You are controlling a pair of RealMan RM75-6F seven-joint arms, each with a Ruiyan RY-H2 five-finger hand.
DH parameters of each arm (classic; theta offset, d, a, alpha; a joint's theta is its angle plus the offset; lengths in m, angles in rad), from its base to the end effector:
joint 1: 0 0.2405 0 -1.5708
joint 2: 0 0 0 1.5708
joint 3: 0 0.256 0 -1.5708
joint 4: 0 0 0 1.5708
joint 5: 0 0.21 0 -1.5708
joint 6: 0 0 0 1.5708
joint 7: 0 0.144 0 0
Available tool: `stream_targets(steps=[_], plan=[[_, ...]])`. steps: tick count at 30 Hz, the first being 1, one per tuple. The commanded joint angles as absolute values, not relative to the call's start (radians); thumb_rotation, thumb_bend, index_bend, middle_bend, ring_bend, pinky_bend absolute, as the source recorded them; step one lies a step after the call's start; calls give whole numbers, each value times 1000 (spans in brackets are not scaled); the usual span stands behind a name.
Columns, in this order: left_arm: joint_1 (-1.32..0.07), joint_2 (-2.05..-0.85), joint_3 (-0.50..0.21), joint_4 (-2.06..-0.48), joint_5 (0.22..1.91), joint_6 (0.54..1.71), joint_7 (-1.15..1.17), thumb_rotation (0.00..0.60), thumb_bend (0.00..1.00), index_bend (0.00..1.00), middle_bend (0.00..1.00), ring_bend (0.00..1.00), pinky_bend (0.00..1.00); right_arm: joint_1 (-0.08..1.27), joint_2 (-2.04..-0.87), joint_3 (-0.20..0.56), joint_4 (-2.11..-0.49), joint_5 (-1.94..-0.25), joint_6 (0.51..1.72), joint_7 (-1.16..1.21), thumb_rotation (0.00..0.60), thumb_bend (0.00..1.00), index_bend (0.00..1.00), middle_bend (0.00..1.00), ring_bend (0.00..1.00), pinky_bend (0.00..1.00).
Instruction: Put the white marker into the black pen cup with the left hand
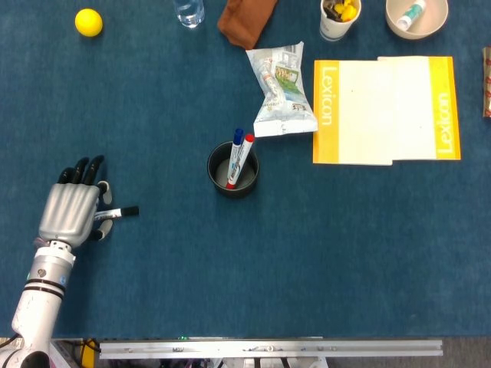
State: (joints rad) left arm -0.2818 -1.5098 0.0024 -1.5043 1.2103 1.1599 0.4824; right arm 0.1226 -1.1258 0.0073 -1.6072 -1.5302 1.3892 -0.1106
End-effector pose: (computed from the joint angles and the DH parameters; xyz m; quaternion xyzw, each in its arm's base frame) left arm -0.2883 0.2114 -0.0036 -0.7050 -0.4261 -0.2292 0.5186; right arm -0.3097 -0.1825 0.1373 0.6577 -0.3730 0.3319 0.5640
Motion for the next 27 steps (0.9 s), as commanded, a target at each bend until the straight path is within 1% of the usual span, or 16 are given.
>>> stream_targets(steps=[1, 6, 11, 21, 27], plan=[[-282, -1510, 3, -1503, 1210, 1161, 483, 561, 243, 545, 72, 74, 157, 123, -1126, 8, -1607, -1530, 1389, -110, 600, 60, 340, 317, 253, 315], [-283, -1510, 5, -1500, 1205, 1158, 484, 568, 242, 559, 80, 78, 157, 122, -1126, 8, -1608, -1530, 1390, -110, 600, 61, 339, 317, 253, 315], [-285, -1509, 7, -1501, 1201, 1154, 488, 594, 243, 581, 92, 81, 157, 122, -1125, 9, -1606, -1529, 1389, -110, 600, 61, 340, 317, 253, 314], [-285, -1503, 14, -1512, 1201, 1156, 489, 599, 243, 589, 98, 86, 157, 122, -1125, 10, -1606, -1529, 1391, -109, 600, 60, 339, 317, 253, 315], [-280, -1482, 23, -1562, 1238, 1185, 490, 599, 243, 594, 102, 88, 157, 121, -1125, 10, -1608, -1531, 1393, -109, 600, 61, 339, 317, 253, 315]])
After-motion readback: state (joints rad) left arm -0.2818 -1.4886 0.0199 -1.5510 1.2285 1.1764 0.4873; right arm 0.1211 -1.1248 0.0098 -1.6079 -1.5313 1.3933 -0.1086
